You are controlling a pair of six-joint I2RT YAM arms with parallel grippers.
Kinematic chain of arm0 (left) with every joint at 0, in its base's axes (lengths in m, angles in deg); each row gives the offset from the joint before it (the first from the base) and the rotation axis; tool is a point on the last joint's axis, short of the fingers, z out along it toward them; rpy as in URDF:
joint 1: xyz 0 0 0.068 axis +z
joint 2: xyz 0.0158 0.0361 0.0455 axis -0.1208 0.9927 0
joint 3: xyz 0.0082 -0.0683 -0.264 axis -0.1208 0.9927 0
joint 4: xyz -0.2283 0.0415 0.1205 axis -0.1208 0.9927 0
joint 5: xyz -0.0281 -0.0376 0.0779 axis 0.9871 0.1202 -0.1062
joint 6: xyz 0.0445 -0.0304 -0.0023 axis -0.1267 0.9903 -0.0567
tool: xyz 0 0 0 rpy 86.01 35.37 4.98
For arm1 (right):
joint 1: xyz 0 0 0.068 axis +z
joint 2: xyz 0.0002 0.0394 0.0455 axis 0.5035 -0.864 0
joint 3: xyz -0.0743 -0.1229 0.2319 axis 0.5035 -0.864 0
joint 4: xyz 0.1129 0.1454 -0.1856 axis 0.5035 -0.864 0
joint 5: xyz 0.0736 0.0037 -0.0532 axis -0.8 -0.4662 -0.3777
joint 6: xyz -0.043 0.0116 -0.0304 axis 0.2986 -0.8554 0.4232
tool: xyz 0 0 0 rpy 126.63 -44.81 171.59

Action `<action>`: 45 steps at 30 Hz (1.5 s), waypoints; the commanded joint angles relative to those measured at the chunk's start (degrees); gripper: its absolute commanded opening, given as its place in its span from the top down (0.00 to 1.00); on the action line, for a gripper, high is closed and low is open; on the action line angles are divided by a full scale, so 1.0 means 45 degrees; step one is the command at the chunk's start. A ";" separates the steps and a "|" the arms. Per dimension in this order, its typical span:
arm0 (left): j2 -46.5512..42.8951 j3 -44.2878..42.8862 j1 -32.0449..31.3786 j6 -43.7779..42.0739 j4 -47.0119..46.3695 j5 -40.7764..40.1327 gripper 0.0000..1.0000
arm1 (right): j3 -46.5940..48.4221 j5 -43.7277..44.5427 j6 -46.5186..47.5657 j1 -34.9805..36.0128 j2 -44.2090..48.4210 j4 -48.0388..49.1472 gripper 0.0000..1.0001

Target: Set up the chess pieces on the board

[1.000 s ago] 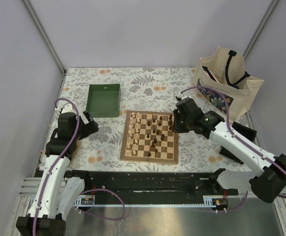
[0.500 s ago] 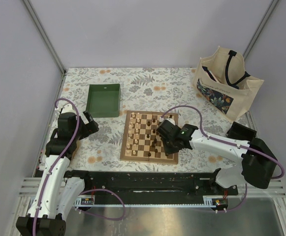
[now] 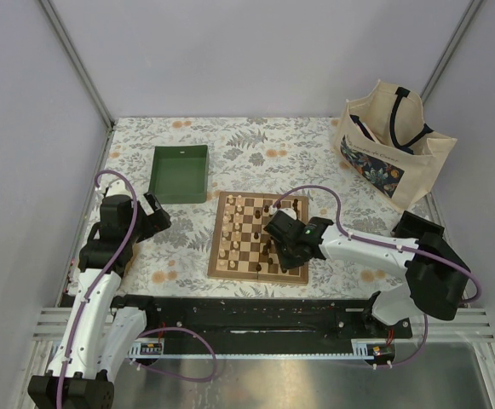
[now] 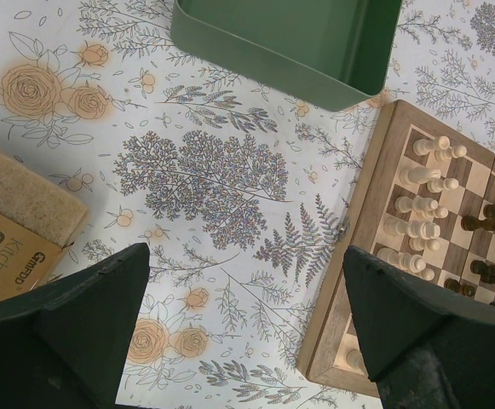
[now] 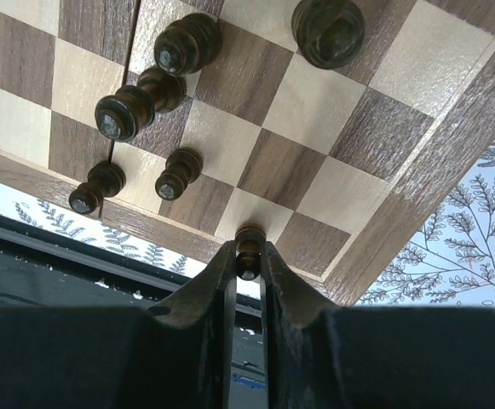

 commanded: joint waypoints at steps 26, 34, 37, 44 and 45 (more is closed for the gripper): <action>-0.0150 -0.0237 0.0082 -0.0093 -0.0611 0.0130 0.01 | 0.0948 0.2438 0.0269 0.0029 0.1515 -0.0330 0.51; -0.0248 -0.0236 0.0062 -0.0054 -0.0631 0.0189 0.01 | 0.1299 0.1019 0.0581 -0.1610 0.1420 0.0098 0.53; -0.0268 -0.0217 0.0062 -0.0073 -0.0631 0.0150 0.01 | 0.1610 0.0490 0.0620 -0.1923 0.1127 0.0391 0.53; -0.0229 -0.0197 0.0062 -0.0034 -0.0631 0.0208 0.01 | 0.2490 0.0078 0.1011 -0.2178 0.0229 0.0646 0.53; -0.0209 -0.0217 0.0062 -0.0034 -0.0631 0.0189 0.01 | 0.2568 0.0078 0.1069 -0.2197 0.0034 0.0665 0.53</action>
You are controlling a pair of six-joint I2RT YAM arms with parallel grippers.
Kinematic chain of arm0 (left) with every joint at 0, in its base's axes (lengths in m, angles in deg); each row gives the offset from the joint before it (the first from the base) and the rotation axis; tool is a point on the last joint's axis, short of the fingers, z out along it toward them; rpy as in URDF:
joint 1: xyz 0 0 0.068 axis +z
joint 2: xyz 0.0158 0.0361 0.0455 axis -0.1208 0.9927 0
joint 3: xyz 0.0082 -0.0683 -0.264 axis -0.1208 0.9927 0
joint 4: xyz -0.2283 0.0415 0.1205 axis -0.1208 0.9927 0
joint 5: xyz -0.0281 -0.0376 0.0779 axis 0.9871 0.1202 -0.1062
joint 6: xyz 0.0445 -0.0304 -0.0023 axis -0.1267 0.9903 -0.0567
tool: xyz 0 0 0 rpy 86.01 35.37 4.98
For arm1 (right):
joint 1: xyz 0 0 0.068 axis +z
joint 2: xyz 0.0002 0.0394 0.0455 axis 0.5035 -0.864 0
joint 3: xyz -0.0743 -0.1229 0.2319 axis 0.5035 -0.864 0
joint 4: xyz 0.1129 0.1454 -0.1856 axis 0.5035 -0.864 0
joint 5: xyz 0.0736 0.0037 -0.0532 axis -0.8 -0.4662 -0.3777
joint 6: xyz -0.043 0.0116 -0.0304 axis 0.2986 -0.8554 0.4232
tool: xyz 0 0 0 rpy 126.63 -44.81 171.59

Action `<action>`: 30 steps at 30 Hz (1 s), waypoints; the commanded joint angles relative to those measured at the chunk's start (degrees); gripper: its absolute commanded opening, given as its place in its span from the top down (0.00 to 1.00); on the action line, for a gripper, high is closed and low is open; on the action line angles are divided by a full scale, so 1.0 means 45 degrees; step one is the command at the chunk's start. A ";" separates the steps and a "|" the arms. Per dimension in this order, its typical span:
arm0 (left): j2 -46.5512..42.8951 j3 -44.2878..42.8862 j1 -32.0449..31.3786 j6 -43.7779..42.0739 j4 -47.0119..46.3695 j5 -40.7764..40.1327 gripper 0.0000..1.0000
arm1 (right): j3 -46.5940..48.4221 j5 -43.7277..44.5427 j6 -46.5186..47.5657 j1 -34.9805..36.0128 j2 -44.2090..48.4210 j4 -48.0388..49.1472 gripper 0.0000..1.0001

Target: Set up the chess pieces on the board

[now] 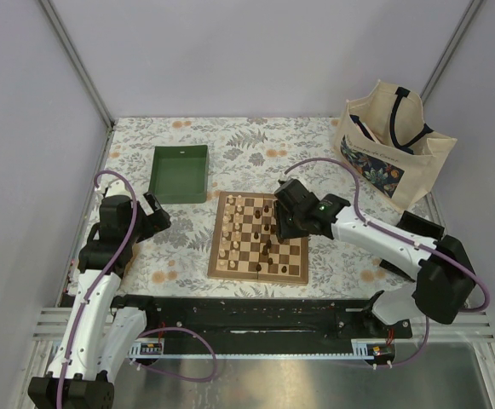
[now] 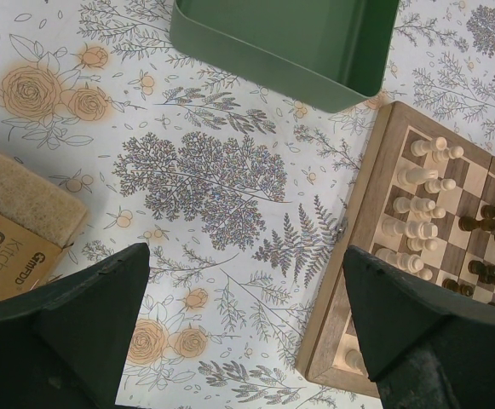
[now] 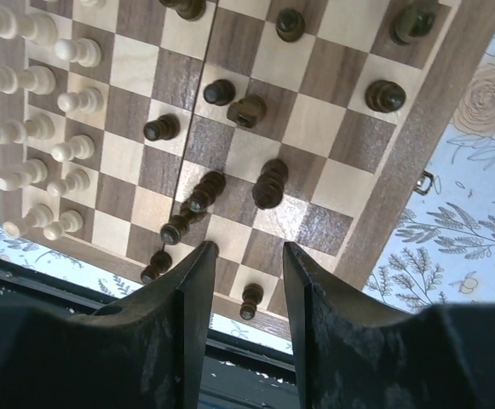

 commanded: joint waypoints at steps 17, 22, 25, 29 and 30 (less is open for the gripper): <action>-0.0014 -0.0197 0.0062 -0.0083 -0.0631 0.0159 0.01 | 0.1640 0.0012 0.0951 -0.0519 -0.2313 -0.0046 0.46; -0.0014 -0.0217 0.0062 -0.0064 -0.0631 0.0120 0.01 | 0.1855 -0.0066 0.1029 -0.0578 -0.2685 -0.0085 0.54; -0.0014 -0.0197 0.0062 -0.0064 -0.0611 0.0101 0.01 | 0.1797 -0.0143 0.1029 -0.0578 -0.2685 -0.0105 0.55; 0.0044 -0.0217 0.0062 -0.0064 -0.0631 0.0101 0.01 | 0.1738 -0.0281 0.1029 -0.0578 -0.2685 -0.0124 0.53; 0.0044 -0.0198 0.0062 -0.0064 -0.0631 0.0101 0.01 | 0.1758 -0.0300 0.1029 -0.0578 -0.2704 -0.0124 0.52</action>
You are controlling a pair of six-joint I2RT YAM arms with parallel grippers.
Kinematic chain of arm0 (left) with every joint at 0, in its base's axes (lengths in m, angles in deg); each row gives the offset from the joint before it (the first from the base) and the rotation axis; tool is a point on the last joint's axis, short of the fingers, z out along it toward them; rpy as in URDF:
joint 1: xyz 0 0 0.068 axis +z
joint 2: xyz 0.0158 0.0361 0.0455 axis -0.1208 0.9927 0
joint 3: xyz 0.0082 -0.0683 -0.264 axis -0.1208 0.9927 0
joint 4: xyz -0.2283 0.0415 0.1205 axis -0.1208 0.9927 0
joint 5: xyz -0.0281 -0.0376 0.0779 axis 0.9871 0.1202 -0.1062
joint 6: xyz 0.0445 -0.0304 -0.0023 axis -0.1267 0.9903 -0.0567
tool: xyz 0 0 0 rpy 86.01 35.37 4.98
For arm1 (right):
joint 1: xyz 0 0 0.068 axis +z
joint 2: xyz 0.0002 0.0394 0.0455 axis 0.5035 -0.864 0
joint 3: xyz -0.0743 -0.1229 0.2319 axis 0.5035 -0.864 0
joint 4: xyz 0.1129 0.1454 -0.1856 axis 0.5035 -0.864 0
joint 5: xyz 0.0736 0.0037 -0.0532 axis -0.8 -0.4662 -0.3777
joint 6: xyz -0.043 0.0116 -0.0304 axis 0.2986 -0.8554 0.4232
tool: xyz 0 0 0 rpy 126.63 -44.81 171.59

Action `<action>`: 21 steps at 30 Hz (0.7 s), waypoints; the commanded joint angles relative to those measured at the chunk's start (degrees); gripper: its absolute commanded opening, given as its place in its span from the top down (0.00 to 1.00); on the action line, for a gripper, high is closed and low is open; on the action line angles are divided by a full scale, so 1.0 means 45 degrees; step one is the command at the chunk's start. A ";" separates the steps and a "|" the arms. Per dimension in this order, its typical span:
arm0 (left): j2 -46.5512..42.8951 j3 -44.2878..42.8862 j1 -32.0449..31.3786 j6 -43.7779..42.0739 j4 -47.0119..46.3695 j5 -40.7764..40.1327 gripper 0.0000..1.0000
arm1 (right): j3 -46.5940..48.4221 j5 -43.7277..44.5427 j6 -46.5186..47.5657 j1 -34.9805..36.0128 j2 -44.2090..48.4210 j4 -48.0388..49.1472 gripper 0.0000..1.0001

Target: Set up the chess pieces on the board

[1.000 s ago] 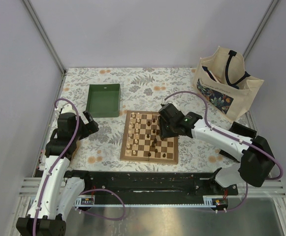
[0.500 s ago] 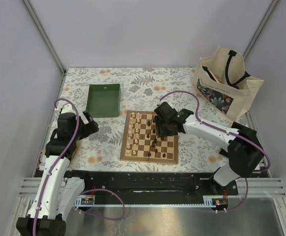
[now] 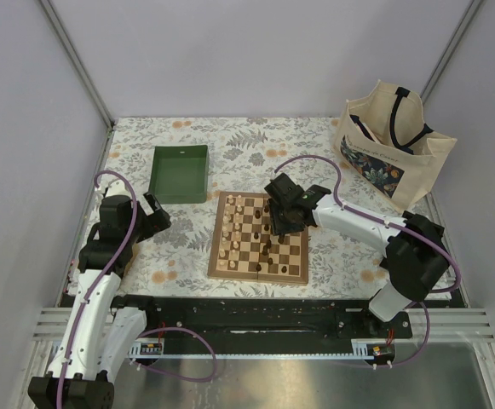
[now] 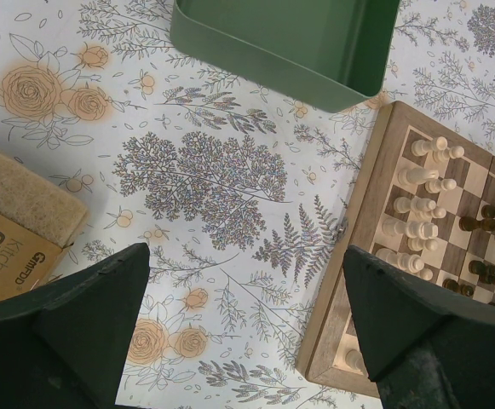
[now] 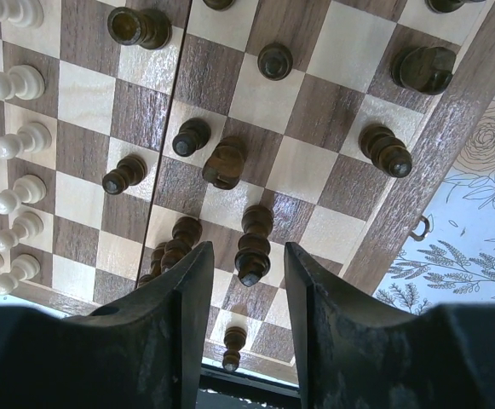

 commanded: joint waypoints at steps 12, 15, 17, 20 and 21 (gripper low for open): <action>0.0045 -0.0197 0.0062 -0.0078 -0.0626 0.0184 0.01 | 0.0515 -0.0183 0.0238 -0.0082 -0.0199 -0.0315 0.54; 0.0005 -0.0197 0.0062 -0.0078 -0.0626 0.0184 0.01 | 0.0534 -0.0164 0.0277 -0.0102 -0.0238 -0.0335 0.58; 0.0005 -0.0197 0.0062 -0.0078 -0.0625 0.0203 0.01 | 0.0534 -0.0184 0.0277 -0.0102 -0.0199 -0.0334 0.62; -0.0014 -0.0197 0.0062 -0.0079 -0.0626 0.0184 0.01 | 0.0554 -0.0204 0.0297 -0.0102 -0.0160 -0.0315 0.67; -0.0033 -0.0197 0.0062 -0.0078 -0.0626 0.0184 0.01 | 0.0554 -0.0165 0.0297 -0.0082 -0.0121 -0.0315 0.71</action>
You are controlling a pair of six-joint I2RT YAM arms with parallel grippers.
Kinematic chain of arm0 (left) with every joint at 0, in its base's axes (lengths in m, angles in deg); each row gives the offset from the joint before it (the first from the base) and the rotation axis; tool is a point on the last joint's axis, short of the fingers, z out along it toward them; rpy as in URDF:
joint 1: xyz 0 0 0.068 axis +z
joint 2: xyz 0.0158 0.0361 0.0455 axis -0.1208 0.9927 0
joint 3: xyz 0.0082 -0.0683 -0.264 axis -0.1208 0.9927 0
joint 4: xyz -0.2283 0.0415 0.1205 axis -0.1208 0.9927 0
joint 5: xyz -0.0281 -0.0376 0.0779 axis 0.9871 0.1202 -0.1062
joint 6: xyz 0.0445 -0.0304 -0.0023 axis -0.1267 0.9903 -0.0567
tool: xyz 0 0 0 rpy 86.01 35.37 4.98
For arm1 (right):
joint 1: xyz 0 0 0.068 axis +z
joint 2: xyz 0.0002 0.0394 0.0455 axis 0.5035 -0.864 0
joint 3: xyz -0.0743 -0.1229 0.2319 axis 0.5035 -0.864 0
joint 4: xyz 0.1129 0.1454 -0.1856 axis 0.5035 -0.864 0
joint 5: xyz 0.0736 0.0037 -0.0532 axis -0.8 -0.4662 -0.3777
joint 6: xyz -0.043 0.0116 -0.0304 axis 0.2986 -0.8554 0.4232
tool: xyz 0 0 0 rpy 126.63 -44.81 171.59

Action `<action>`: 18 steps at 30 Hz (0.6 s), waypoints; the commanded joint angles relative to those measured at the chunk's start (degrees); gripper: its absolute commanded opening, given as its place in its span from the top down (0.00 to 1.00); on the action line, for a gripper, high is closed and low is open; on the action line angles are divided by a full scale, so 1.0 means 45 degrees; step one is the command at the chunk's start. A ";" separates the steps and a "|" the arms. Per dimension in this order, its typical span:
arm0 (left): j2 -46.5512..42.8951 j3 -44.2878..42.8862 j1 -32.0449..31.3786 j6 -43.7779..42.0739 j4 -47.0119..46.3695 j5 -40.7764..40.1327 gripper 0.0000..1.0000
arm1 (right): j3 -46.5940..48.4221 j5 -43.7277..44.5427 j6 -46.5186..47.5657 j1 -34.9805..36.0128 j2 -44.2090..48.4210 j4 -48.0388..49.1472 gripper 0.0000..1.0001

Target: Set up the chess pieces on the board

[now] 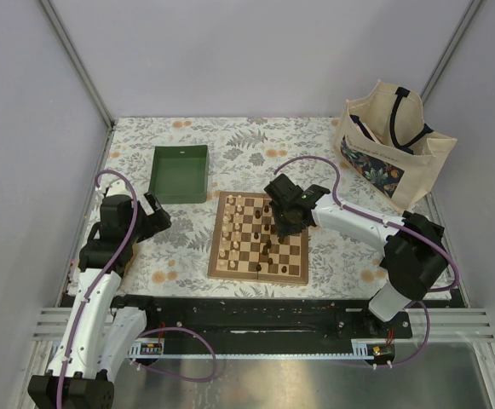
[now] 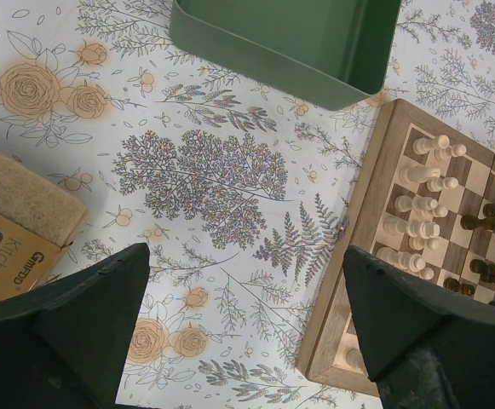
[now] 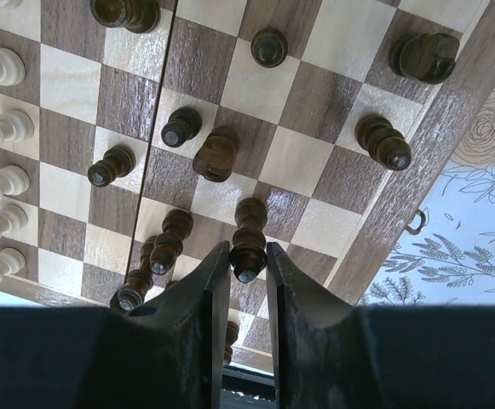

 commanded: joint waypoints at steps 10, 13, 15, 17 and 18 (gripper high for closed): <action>-0.0155 -0.0197 0.0062 -0.0078 -0.0631 0.0170 0.01 | 0.0378 0.0611 0.0126 -0.0233 0.1405 -0.0394 0.79; -0.0136 -0.0197 0.0062 -0.0059 -0.0611 0.0189 0.01 | 0.0087 0.0826 0.0107 -0.0331 0.1893 -0.0550 0.79; -0.0136 -0.0197 0.0062 -0.0078 -0.0631 0.0189 0.01 | -0.0245 0.0827 0.0049 -0.0467 0.2264 -0.0590 0.79; -0.0175 -0.0197 0.0062 -0.0059 -0.0611 0.0189 0.01 | -0.0577 0.0788 -0.0029 -0.0565 0.2499 -0.0590 0.79; -0.0136 -0.0197 0.0062 -0.0059 -0.0630 0.0189 0.01 | -0.0753 0.0787 -0.0049 -0.0585 0.2616 -0.0551 0.79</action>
